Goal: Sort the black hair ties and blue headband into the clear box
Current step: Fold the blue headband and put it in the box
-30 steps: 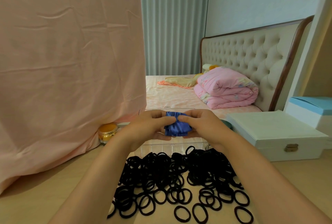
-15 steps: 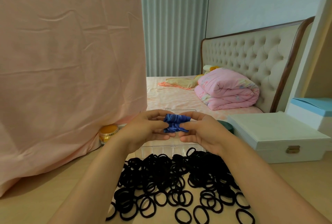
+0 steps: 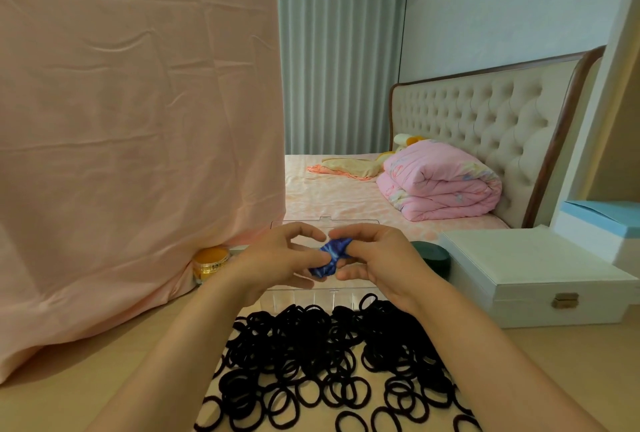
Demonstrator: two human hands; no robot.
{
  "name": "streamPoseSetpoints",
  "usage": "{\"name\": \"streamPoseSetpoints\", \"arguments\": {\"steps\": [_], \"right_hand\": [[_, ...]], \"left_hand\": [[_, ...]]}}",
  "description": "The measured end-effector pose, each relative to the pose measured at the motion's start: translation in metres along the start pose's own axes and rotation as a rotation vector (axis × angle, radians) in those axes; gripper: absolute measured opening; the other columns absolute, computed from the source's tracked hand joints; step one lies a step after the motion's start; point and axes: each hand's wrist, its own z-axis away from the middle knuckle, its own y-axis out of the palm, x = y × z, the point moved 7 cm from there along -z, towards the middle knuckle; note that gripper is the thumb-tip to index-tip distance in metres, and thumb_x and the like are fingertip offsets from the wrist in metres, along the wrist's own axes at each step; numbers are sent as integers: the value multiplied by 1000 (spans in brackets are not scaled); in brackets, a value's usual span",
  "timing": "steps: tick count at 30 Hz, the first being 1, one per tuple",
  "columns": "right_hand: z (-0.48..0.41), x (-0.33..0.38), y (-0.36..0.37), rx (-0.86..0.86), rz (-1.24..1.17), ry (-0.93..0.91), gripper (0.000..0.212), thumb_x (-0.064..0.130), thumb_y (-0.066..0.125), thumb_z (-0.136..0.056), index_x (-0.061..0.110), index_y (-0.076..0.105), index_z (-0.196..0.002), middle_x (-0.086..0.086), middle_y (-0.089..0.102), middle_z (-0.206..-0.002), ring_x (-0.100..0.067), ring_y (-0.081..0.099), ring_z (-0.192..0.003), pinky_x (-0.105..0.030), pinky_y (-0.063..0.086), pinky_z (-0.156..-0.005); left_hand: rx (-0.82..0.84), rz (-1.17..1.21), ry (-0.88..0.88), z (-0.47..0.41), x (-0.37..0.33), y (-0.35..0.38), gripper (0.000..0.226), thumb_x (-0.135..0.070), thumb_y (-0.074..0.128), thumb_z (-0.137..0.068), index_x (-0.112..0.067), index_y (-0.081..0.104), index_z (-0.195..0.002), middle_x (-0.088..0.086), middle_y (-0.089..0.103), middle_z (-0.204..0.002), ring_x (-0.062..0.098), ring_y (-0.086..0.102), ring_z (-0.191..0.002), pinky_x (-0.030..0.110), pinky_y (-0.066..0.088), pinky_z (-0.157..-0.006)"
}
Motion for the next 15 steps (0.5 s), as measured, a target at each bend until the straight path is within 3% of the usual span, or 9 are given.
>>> {"name": "streamPoseSetpoints", "arguments": {"steps": [3,5,8,11,15], "right_hand": [[-1,-4,6,1,-117,18,23,6,64,-96,9,69,-119,-17,71,-99,-20,67,-69,-30,57,-60],[1,-9,17,46,-161,63,26,20,63,-98,6,68,-120,-13,73,-99,-24,68,-78,-33,57,-65],[4,-16,29,82,40,84,33,35,70,-91,16,72,-117,-1,78,-104,-24,75,-94,-37,57,-81],[-3,-20,33,-10,41,84,33,29,77,-87,14,72,-117,-3,79,-104,-22,76,-94,-39,60,-86],[-20,-23,47,-68,11,89,27,19,74,-91,10,71,-117,-11,78,-106,-29,77,-90,-41,61,-81]], "left_hand": [[-47,33,39,2,2,-12,29,-11,72,-90,-17,66,-117,9,78,-97,21,74,-91,32,60,-83],[-99,92,73,5,7,-22,27,-9,73,-89,-14,69,-115,9,77,-100,18,73,-89,28,59,-79],[-157,160,110,8,12,-33,22,-7,74,-87,-11,72,-109,10,76,-104,15,73,-86,22,57,-72],[-170,143,134,7,10,-41,26,-10,77,-85,-9,71,-110,12,72,-108,12,73,-82,19,56,-67],[-200,-56,195,8,5,-51,26,-17,77,-87,-11,67,-110,12,70,-100,12,69,-76,25,60,-68]]}}
